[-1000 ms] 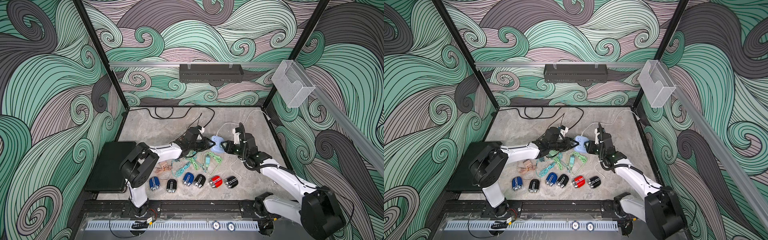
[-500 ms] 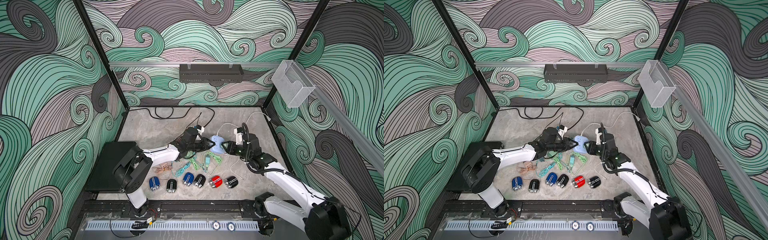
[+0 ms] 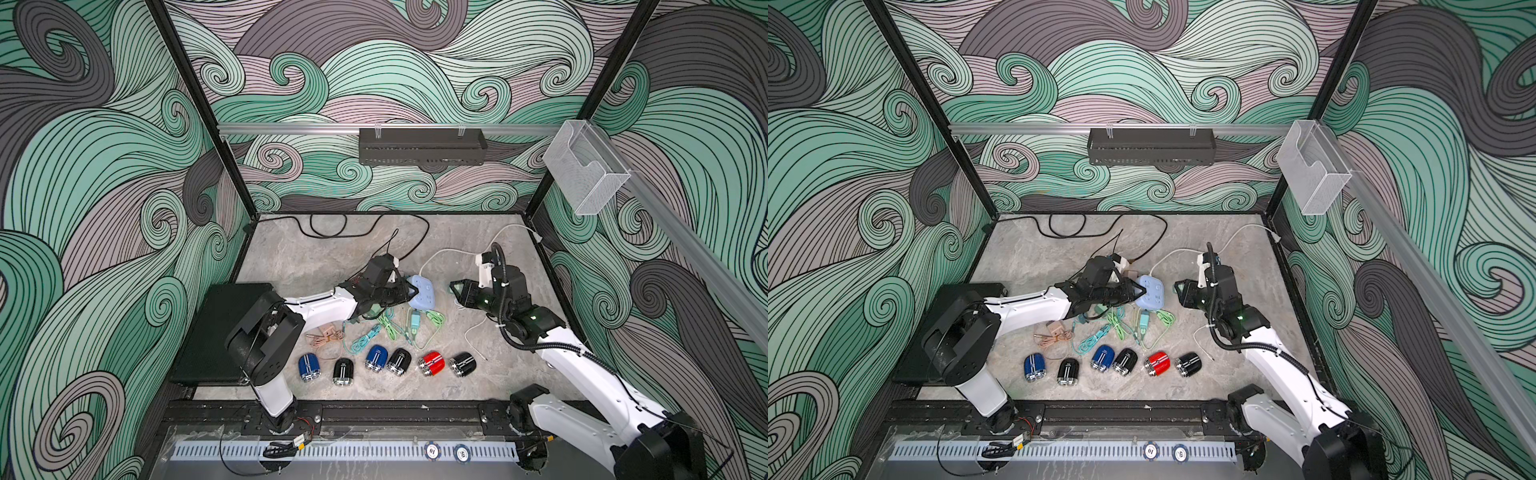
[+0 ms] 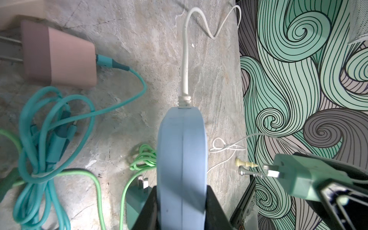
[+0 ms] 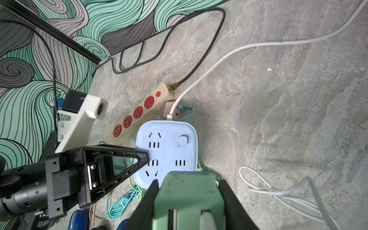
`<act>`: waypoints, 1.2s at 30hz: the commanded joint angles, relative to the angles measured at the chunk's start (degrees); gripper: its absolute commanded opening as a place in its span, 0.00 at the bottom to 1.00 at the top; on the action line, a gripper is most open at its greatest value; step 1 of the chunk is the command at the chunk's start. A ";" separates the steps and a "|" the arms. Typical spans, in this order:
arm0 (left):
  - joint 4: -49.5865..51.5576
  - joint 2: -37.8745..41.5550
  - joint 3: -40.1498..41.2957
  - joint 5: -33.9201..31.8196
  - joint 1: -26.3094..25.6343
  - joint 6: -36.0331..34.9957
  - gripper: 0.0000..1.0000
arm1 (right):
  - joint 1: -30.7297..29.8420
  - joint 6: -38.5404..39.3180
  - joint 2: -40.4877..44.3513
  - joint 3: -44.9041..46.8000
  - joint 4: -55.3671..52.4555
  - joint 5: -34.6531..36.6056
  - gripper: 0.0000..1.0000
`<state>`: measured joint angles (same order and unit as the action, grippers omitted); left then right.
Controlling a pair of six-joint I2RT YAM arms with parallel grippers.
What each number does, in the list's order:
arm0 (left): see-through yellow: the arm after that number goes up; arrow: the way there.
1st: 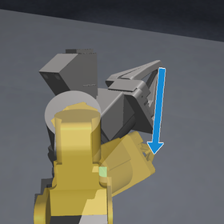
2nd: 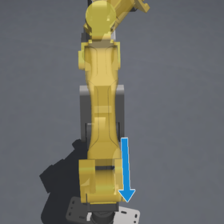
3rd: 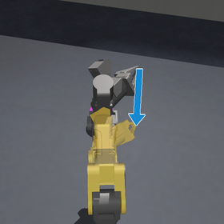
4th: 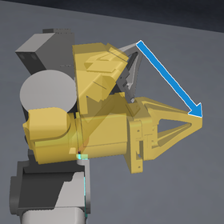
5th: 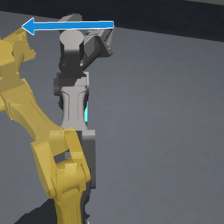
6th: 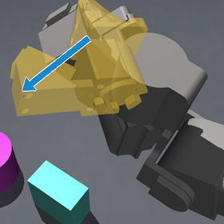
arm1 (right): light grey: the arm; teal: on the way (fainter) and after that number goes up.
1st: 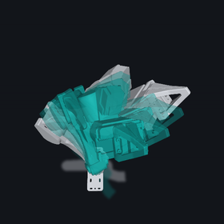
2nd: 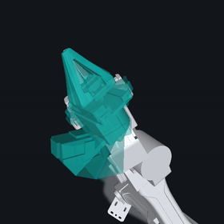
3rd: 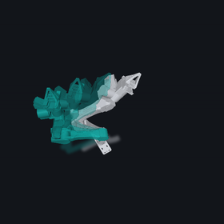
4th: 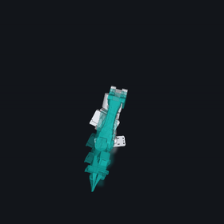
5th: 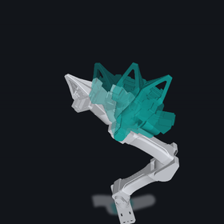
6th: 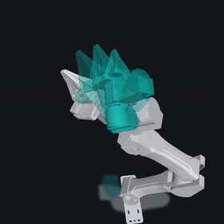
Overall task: Unplug the electric shaver
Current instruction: Remove the plug from the socket, then place the plug at the center of the board.
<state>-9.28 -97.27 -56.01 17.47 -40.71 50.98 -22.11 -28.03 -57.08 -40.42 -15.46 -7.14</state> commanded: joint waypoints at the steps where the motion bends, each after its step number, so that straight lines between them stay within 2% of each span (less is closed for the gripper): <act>1: -3.45 2.17 -2.35 1.26 0.68 -1.53 0.12 | 0.31 1.53 0.33 -2.55 -10.07 0.80 0.18; 7: -7.91 -1.28 -5.62 4.33 1.38 -1.85 0.11 | 0.33 2.20 1.01 -1.27 -17.56 -0.50 0.21; 13: -12.79 -5.42 -7.95 6.19 1.33 -1.24 0.11 | 0.48 0.90 -0.49 3.27 -16.57 -2.34 0.24; 23: -13.83 -11.85 -12.41 7.53 1.14 -0.66 0.11 | 0.62 0.11 -7.31 6.25 -15.34 -2.76 0.27; 29: -13.88 -14.01 -13.56 7.31 0.85 -0.43 0.11 | 0.61 0.18 -9.54 6.67 -14.86 -2.15 0.38; 36: -13.01 -16.09 -15.10 7.66 0.54 -0.59 0.11 | 0.91 0.38 -6.78 6.41 -16.79 -0.38 0.51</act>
<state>-20.58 -112.38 -68.27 24.08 -39.88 50.63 -21.56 -27.51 -65.43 -33.98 -30.87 -8.88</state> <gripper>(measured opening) 0.292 0.502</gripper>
